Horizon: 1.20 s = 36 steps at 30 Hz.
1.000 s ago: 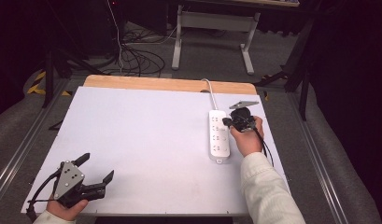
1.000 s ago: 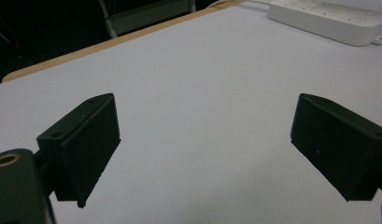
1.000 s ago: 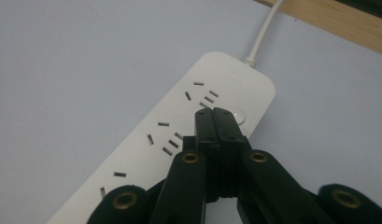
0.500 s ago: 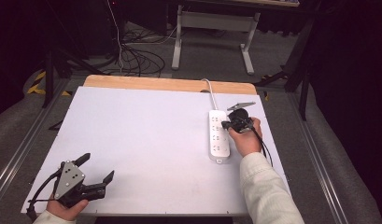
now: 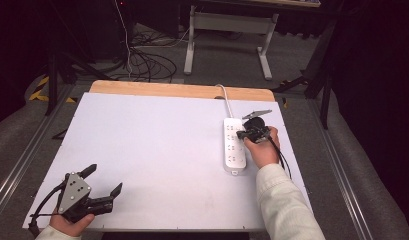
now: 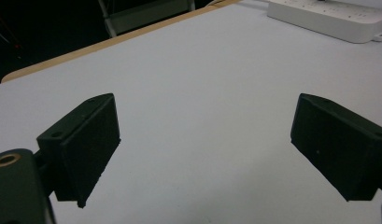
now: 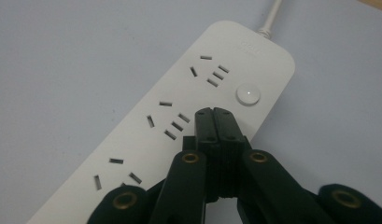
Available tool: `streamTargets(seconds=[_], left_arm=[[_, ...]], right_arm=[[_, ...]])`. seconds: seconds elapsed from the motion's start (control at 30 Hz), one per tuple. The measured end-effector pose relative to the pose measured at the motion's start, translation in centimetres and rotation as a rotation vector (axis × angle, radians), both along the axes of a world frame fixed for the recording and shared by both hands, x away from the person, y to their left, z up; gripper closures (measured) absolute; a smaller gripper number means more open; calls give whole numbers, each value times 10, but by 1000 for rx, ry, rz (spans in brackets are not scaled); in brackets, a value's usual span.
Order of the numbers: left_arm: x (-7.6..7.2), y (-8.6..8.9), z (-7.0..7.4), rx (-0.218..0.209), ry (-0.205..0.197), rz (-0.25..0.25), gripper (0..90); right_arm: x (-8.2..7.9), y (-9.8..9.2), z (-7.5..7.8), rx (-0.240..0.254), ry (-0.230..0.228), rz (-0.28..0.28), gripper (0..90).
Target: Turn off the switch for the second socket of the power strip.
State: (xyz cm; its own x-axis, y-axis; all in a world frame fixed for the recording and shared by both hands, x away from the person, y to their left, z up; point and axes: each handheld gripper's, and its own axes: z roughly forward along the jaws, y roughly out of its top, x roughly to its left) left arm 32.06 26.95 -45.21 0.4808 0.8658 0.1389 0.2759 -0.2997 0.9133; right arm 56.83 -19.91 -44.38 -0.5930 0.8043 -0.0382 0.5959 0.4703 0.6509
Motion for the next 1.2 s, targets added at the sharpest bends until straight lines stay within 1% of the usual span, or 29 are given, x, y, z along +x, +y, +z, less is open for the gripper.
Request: streamTargets(seconds=[0.27,0.4,0.5,0.63,0.9,1.03,1.2], left_arm=[[0,0,0,1,1,-1,88],[0,0,0,1,0,-1,88],[0,0,0,2,-4,-1,88],[-1,-1,0,2,-3,0,88],[-1,0,0,7,-6,0,88],[0,-1,0,9,-8,-1,88],[-1,-1,0,5,-6,3,88]], right_arm=[[-1,2,-1,-17,-23,4,900],[-2,2,-3,-22,-28,-2,900],[-4,5,-3,-46,-38,-2,900],[-5,7,-4,-62,-49,-5,900],[-7,8,-5,-64,-58,-20,900],[-7,6,-5,-40,-49,-28,900],[-9,7,-7,-37,-65,-43,900]])
